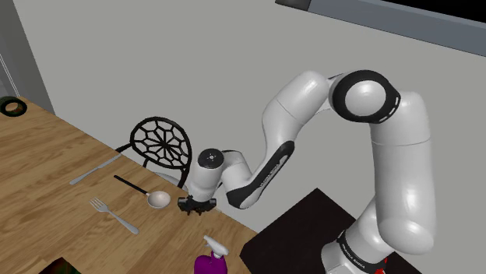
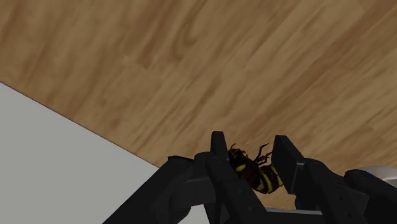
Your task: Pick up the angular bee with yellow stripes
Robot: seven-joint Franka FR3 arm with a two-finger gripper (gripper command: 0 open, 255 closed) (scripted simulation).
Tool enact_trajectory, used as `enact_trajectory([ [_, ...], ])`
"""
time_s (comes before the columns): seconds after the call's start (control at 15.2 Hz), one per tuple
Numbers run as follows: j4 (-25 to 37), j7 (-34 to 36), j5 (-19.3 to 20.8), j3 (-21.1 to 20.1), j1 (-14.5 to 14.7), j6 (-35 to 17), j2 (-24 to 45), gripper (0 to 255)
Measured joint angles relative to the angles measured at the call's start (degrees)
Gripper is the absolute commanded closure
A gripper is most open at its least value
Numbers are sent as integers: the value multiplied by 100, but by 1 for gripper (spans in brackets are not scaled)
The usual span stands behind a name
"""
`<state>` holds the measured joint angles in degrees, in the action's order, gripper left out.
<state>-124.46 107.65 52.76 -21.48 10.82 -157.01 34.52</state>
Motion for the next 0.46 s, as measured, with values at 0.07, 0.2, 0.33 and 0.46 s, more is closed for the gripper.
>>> enact_trajectory([
  [0.07, -30, -60, -66, -55, -46, 36, -66, 255],
  [0.2, -113, -185, -208, -175, -146, 106, -223, 255],
  [0.33, -176, -303, -363, -304, -234, 191, -373, 255],
  [0.46, -221, -402, -486, -403, -306, 256, -487, 255],
])
